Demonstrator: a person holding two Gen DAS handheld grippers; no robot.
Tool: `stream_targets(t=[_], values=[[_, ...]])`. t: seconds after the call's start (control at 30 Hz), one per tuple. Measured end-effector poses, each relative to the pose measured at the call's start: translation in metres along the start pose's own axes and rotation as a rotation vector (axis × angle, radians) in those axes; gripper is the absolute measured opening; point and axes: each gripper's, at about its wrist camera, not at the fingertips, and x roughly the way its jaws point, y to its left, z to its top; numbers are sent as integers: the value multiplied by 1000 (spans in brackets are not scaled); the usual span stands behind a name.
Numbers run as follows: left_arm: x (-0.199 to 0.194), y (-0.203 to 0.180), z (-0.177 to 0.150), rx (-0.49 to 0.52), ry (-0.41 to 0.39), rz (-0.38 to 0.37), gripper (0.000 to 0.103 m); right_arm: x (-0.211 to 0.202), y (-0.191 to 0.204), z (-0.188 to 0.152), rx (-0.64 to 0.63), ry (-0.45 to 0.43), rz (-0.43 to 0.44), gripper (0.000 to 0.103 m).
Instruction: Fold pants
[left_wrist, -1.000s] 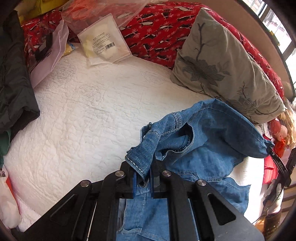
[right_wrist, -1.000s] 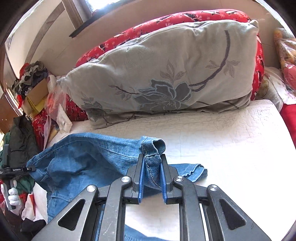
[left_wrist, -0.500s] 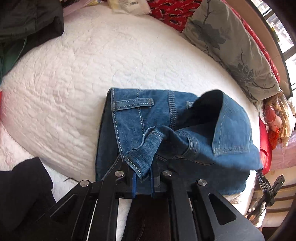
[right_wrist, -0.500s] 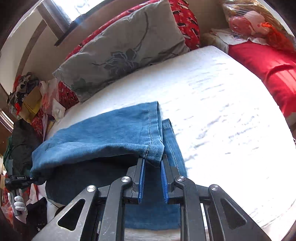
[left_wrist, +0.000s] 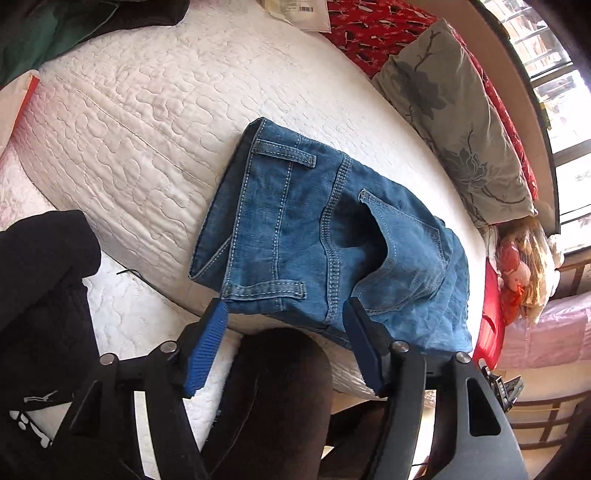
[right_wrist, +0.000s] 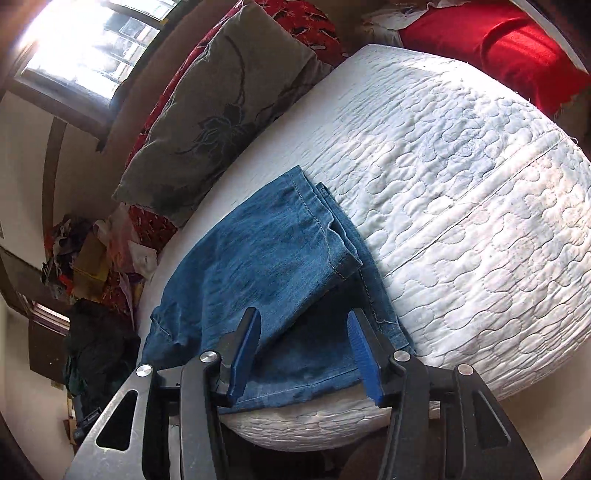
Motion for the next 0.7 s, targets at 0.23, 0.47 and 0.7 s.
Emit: stream_targets(t=[0.23,0.47,0.7], values=[[37,-2,0,-66,66,-18,65,49,-3,6,136,13,23,52],[66,-4,17,-123,71,66,65,68,-15,9,220,-9,38,11],[35,-9,25,-73,32,61,28,14,4,0,191,-81,237,4]])
